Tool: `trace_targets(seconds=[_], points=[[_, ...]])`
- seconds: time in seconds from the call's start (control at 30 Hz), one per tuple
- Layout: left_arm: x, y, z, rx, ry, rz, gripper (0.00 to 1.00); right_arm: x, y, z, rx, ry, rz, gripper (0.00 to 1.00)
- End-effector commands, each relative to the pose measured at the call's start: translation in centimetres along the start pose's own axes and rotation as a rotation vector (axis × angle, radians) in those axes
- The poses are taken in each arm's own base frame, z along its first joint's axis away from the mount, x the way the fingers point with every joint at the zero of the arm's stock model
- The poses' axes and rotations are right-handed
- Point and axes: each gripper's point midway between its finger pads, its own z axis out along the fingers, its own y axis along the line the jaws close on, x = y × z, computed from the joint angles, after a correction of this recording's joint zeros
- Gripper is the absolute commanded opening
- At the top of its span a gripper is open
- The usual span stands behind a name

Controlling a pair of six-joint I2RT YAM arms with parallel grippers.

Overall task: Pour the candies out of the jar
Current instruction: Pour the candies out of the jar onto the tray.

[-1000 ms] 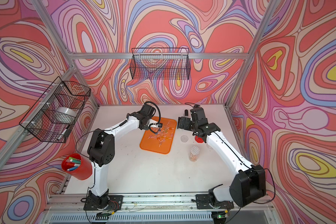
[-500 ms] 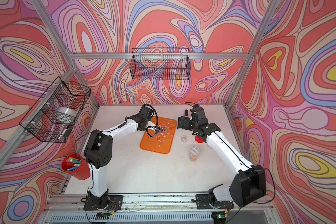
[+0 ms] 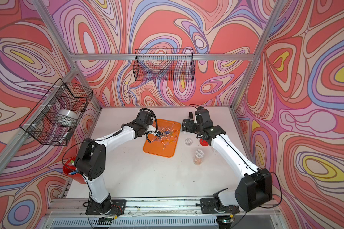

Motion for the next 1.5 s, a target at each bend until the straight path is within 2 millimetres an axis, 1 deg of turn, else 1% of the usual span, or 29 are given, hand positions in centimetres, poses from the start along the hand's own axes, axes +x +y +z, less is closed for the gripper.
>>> trace_targets(seconds=[0.0,0.07,0.17,0.23,0.33,0.4,0.57,0.7,0.83,0.93,0.97,1.0,1.1,1.17,1.27,1.37,1.47], points=[[0.1,1.5,-1.4,-0.077,-0.016,0.109,0.0,-1.1,0.9,-0.3,-0.036,-0.024,0.01,0.98],[-0.3,1.5,-1.7,-0.077,-0.039,0.109,0.0,-1.2,0.9,-0.4,-0.039,-0.025,0.012,0.98],[-0.1,1.5,-1.5,-0.08,-0.03,0.088,0.0,-1.3,1.1,-0.6,-0.044,-0.03,0.014,0.98],[-0.1,2.0,-1.4,-0.099,-0.033,0.041,0.0,-1.4,1.1,-0.8,-0.046,-0.033,0.012,0.98],[0.2,2.9,-1.5,-0.111,-0.054,-0.113,0.0,-1.5,1.4,-1.1,-0.06,-0.036,0.003,0.98],[0.4,3.4,-1.8,-0.119,-0.099,-0.238,0.0,-1.4,1.6,-1.3,-0.075,-0.037,-0.008,0.98],[1.0,5.7,-3.6,-0.181,-0.197,-0.559,0.0,-1.5,2.2,-1.8,-0.111,-0.045,-0.028,0.98],[1.3,6.3,-4.5,-0.183,-0.242,-0.795,0.0,-2.0,3.3,-2.2,-0.17,-0.064,-0.027,0.98],[1.5,7.6,-6.2,-0.191,-0.337,-1.12,0.0,-2.9,5.6,-3.3,-0.29,-0.093,-0.036,0.98],[0.6,7.9,-7.8,-0.171,-0.474,-1.331,0.0,-3.3,8.1,-4.4,-0.429,-0.097,-0.062,0.98],[0.3,8.1,-8.5,-0.178,-0.531,-1.398,0.0,-3.4,8.9,-4.9,-0.473,-0.097,-0.071,0.97],[0.0,8.1,-9.1,-0.178,-0.586,-1.457,0.0,-3.5,9.4,-5.2,-0.505,-0.096,-0.075,0.94],[-1.3,7.9,-11.3,-0.157,-0.771,-1.593,0.0,-3.6,10.9,-6.2,-0.595,-0.096,-0.089,0.81],[-2.2,7.6,-12.7,-0.119,-0.873,-1.636,0.0,-3.7,11.8,-6.9,-0.657,-0.094,-0.095,0.77],[-3.4,7.2,-14.3,-0.06,-0.992,-1.674,0.0,-3.8,13.3,-7.9,-0.75,-0.091,-0.103,0.77],[-4.3,6.4,-15.5,-0.004,-1.069,-1.687,0.0,-3.7,14.0,-7.8,-0.782,-0.083,-0.104,0.8],[-5.1,6.0,-16.8,0.042,-1.132,-1.686,0.0,-3.2,15.0,-7.4,-0.792,-0.066,-0.122,0.81]])
